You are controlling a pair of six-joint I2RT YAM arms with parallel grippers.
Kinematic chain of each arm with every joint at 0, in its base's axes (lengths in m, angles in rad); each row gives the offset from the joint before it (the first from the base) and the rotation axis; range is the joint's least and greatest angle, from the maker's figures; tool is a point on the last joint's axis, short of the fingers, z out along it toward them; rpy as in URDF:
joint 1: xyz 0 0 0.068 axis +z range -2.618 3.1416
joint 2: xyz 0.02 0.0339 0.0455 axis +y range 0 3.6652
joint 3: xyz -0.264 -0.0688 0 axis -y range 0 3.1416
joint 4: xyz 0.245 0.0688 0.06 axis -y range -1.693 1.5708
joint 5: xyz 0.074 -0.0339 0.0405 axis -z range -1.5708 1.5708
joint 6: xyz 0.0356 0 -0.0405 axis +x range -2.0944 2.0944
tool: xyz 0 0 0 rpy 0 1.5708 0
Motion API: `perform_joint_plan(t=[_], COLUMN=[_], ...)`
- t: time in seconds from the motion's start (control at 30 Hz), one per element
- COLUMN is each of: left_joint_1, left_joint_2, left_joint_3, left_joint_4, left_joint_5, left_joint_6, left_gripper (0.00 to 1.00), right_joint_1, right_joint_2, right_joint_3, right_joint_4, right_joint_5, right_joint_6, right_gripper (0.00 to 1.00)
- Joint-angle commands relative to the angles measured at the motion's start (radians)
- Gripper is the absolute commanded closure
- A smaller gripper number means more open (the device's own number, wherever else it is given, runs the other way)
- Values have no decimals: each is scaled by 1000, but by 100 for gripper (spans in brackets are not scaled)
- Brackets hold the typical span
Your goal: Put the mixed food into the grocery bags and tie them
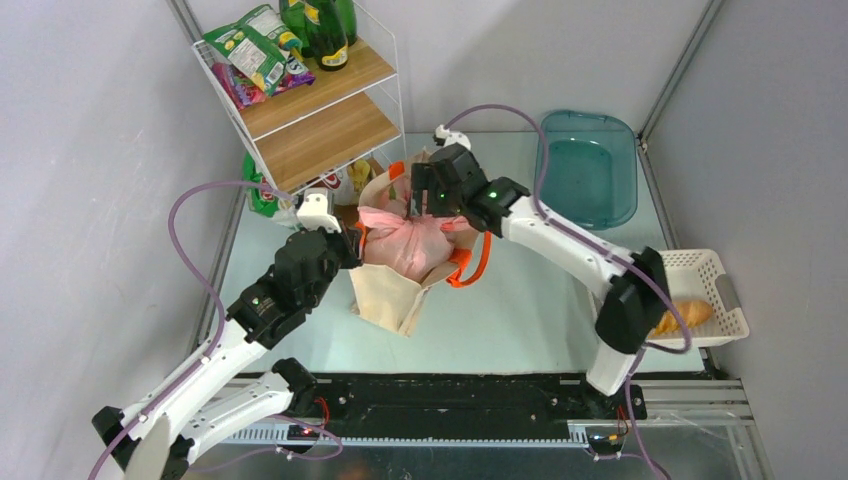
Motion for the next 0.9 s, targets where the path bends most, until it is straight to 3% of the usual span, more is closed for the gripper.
perform_joint_plan(t=[0.0,0.23,0.4,0.47,0.87], left_joint_1=[2,2,2,2,2], left_joint_2=[5,5,4,4,-2], left_joint_3=[31,36,31,31,30], left_joint_4=[28,28,28,27,28], left_joint_5=[-4,-4,-6,-6,-15], left_joint_6=[5,3,2,3,8], left_gripper=[100,100,100,100,100], right_joint_1=[5,-37,-102,-119,-85], right_joint_2=[-185,-389,-538,-564,-461], right_joint_3=[47,-98,-292,-335,-458], right_joint_4=[-73,-174,-176,-163,-39], right_joint_5=[70,142,94,48,-96], right_joint_6=[2,136,252,271,365], right_gripper=[20,27,43,44,47])
